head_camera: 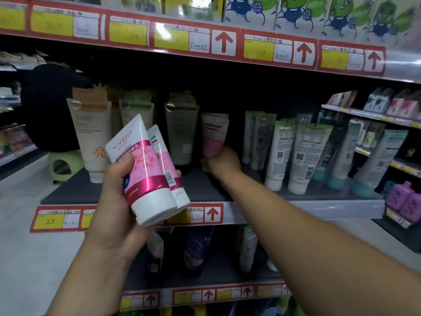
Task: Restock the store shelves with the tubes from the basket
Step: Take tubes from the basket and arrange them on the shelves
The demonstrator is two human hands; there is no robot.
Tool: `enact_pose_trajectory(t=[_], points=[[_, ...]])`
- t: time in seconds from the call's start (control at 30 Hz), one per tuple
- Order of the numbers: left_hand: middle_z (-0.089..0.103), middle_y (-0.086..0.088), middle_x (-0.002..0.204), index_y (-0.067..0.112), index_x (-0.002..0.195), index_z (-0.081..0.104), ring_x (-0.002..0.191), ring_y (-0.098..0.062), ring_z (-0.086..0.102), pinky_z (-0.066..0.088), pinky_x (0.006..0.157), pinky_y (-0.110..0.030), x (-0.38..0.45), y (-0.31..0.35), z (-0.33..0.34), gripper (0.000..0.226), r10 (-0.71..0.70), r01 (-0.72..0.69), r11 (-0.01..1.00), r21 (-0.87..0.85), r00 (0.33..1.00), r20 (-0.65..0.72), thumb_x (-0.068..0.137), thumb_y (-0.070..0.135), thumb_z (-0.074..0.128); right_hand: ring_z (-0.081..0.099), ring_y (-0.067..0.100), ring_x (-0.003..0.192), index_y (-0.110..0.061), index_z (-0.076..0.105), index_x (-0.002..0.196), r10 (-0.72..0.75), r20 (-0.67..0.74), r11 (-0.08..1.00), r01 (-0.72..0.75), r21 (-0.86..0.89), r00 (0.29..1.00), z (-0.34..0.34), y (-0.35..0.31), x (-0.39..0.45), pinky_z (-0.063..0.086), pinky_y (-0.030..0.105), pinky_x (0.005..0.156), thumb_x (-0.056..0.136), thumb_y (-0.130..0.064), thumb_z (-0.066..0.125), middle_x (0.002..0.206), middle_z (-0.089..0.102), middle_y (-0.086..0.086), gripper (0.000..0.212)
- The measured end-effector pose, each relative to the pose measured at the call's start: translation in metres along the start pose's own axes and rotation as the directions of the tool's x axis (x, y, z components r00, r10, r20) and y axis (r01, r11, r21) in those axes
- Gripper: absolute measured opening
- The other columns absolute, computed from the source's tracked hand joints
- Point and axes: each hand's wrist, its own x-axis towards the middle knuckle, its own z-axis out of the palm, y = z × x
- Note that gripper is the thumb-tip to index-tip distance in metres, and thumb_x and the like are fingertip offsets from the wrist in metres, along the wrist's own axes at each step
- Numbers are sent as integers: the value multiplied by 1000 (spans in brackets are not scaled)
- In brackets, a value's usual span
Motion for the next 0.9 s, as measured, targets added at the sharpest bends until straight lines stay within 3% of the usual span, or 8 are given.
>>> enact_pose_trajectory(t=[0.07,0.13,0.27,0.37,0.43,0.5,0.57,0.9], points=[[68,-9,120,23,135,57,119,-32,62,48,95,-60,1,2,-2,100,19,-19,1000,5,1000,-1,44,47,92,66,31,99,-16,60,111,13,-42,999,-14,-31,999,-3,8,-3,57,44,84,33,-58,78,109,66,11,90],[68,-8,119,23,133,59,113,-32,63,47,95,-63,1,4,-2,98,25,-25,1000,2,1000,7,43,47,92,64,29,102,-19,58,115,20,-14,996,-21,-90,1000,-13,9,-12,56,42,87,24,-67,73,113,64,9,104],[66,-10,125,22,137,56,129,-35,54,45,98,-63,0,5,-2,103,10,-9,1000,-16,1000,17,44,46,92,67,21,87,-15,65,106,-6,46,994,11,-105,999,-29,8,-22,56,32,73,52,-45,82,99,70,5,64],[66,-10,127,23,135,57,128,-34,55,45,97,-64,-1,4,0,102,1,-1,1000,-23,1000,13,42,46,93,69,13,80,-13,61,114,-15,45,1000,15,-15,999,-30,9,-21,54,24,62,44,-50,86,100,70,1,83],[65,-10,130,25,134,58,126,-33,58,45,97,-65,-2,4,-1,101,5,-5,1000,-15,1000,16,42,46,93,70,9,72,-13,60,114,5,109,1000,-7,13,994,-32,4,-24,59,29,69,47,-44,89,97,71,1,79],[65,-11,130,26,134,57,121,-32,61,46,96,-65,-3,5,-2,101,8,-8,1000,-7,1000,21,43,47,93,70,14,76,-15,66,99,5,188,997,11,-82,982,-36,2,-31,60,35,79,60,-34,87,90,72,3,48],[66,-10,125,26,131,60,121,-32,60,46,96,-65,-4,5,-4,96,18,-18,1000,-5,1000,23,43,47,93,68,21,84,-17,69,91,-14,197,987,45,-155,980,-37,1,-36,58,37,82,66,-38,85,89,72,3,36],[71,-8,115,26,110,74,102,-28,70,51,89,-62,-6,1,-4,68,13,-15,1000,24,997,81,47,46,90,64,28,104,-22,61,120,114,54,929,-87,-360,992,-11,-10,-12,54,40,88,48,-72,76,117,66,5,89]])
